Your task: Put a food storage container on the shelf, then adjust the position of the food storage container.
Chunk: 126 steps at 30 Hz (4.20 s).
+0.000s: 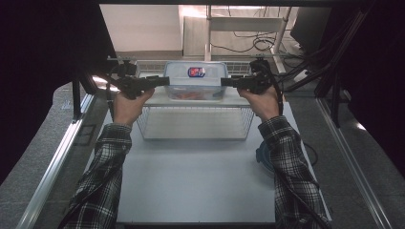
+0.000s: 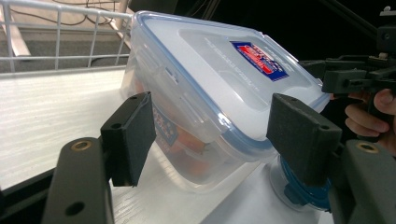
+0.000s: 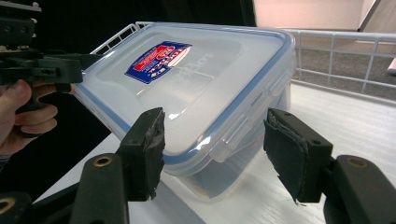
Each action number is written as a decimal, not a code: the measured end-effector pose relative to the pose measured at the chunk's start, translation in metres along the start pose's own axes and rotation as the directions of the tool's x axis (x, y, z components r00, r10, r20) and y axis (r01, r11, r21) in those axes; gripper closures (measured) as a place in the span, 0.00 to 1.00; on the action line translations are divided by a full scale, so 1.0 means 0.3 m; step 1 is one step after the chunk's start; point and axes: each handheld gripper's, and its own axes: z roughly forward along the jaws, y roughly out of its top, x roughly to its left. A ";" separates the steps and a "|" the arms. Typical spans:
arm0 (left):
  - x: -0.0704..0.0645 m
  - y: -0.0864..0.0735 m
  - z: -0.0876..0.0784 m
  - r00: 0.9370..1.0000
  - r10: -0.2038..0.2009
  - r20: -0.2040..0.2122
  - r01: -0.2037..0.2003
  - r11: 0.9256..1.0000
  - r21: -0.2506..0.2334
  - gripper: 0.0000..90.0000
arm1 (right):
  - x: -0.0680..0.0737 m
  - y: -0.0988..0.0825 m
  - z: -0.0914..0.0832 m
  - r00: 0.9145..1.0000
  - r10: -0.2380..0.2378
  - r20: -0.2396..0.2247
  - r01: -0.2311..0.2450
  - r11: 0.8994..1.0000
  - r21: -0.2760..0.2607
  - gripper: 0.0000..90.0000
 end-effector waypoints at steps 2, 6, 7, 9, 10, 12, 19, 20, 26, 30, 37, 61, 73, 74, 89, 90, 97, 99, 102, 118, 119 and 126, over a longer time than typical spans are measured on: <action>-0.006 0.001 -0.007 1.000 0.008 0.003 -0.008 1.000 -0.005 0.35 | 0.006 0.000 -0.001 1.000 -0.015 0.009 0.015 1.000 -0.005 0.43; -0.029 0.002 -0.026 0.998 0.063 -0.005 -0.063 0.998 -0.004 0.29 | 0.024 -0.001 -0.012 0.999 -0.047 -0.007 0.047 0.999 -0.021 0.41; -0.037 0.000 -0.030 0.997 0.083 -0.007 -0.083 0.997 0.002 0.27 | 0.028 -0.001 -0.016 0.998 -0.055 -0.008 0.055 0.998 -0.023 0.40; -0.055 -0.006 -0.038 0.992 0.123 -0.025 -0.122 0.992 0.016 0.24 | 0.040 -0.002 -0.027 0.997 -0.075 -0.007 0.075 0.997 -0.025 0.37; -0.064 -0.012 -0.042 0.990 0.141 -0.031 -0.140 0.990 0.022 0.22 | 0.047 -0.003 -0.033 0.997 -0.080 -0.011 0.080 0.997 -0.025 0.35; -0.078 -0.027 -0.050 0.984 0.174 -0.032 -0.173 0.984 0.027 0.20 | 0.059 -0.009 -0.044 0.995 -0.094 -0.017 0.094 0.995 -0.026 0.31; -0.118 -0.093 -0.082 0.963 0.260 -0.067 -0.257 0.965 0.051 0.14 | 0.094 -0.056 -0.082 0.986 -0.164 -0.006 0.164 0.986 -0.028 0.20; -0.124 -0.103 -0.088 0.962 0.265 -0.064 -0.262 0.964 0.049 0.13 | 0.097 -0.064 -0.088 0.985 -0.173 -0.010 0.173 0.985 -0.028 0.19; -0.165 -0.174 -0.109 0.945 0.318 -0.070 -0.312 0.946 0.088 0.10 | 0.121 -0.126 -0.117 0.976 -0.215 -0.033 0.214 0.977 -0.013 0.18; -0.187 -0.219 -0.106 0.930 0.355 -0.094 -0.343 0.931 0.121 0.07 | 0.131 -0.166 -0.133 0.974 -0.223 -0.038 0.222 0.975 -0.013 0.17; -0.217 -0.316 -0.092 0.923 0.374 -0.088 -0.359 0.922 0.148 0.03 | 0.157 -0.254 -0.157 0.966 -0.255 -0.030 0.255 0.967 -0.006 0.11; -0.266 -0.646 -0.111 0.915 0.392 -0.097 -0.373 0.912 0.171 0.02 | 0.178 -0.620 -0.177 0.940 -0.338 0.055 0.334 0.940 0.070 0.06; -0.230 -0.821 -0.140 0.924 0.373 -0.082 -0.360 0.922 0.143 0.04 | 0.179 -0.791 -0.116 0.953 -0.302 0.033 0.297 0.949 0.110 0.06; -0.226 -0.831 -0.138 0.926 0.369 -0.080 -0.355 0.923 0.149 0.04 | 0.176 -0.801 -0.112 0.953 -0.303 0.030 0.297 0.947 0.121 0.06; -0.180 -0.848 -0.144 0.934 0.347 -0.083 -0.333 0.932 0.145 0.03 | 0.114 -0.797 -0.122 0.965 -0.231 0.126 0.208 0.962 0.176 0.06; -0.179 -0.848 -0.142 0.935 0.346 -0.081 -0.333 0.932 0.147 0.03 | 0.105 -0.789 -0.133 0.960 -0.237 0.148 0.211 0.962 0.173 0.11; -0.172 -0.855 -0.130 0.940 0.337 -0.062 -0.323 0.931 0.170 0.04 | -0.024 -0.755 -0.243 0.935 -0.205 0.290 0.170 0.975 0.142 0.70; -0.172 -0.856 -0.127 0.939 0.340 -0.058 -0.326 0.929 0.176 0.04 | -0.067 -0.754 -0.274 0.928 -0.194 0.319 0.158 0.978 0.137 0.83; -0.173 -0.857 -0.123 0.940 0.339 -0.052 -0.325 0.929 0.180 0.04 | -0.133 -0.755 -0.318 0.907 -0.174 0.384 0.132 0.982 0.132 0.98; -0.163 -0.861 -0.116 0.941 0.335 -0.056 -0.319 0.928 0.191 0.04 | -0.308 -0.779 -0.469 0.797 -0.057 0.601 0.024 0.998 0.062 0.99; -0.163 -0.861 -0.116 0.941 0.335 -0.056 -0.319 0.928 0.192 0.04 | -0.312 -0.780 -0.474 0.788 -0.057 0.613 0.023 0.998 0.062 0.99; -0.159 -0.863 -0.115 0.943 0.329 -0.054 -0.313 0.929 0.195 0.04 | -0.349 -0.808 -0.485 0.771 -0.031 0.636 -0.039 0.995 0.096 0.99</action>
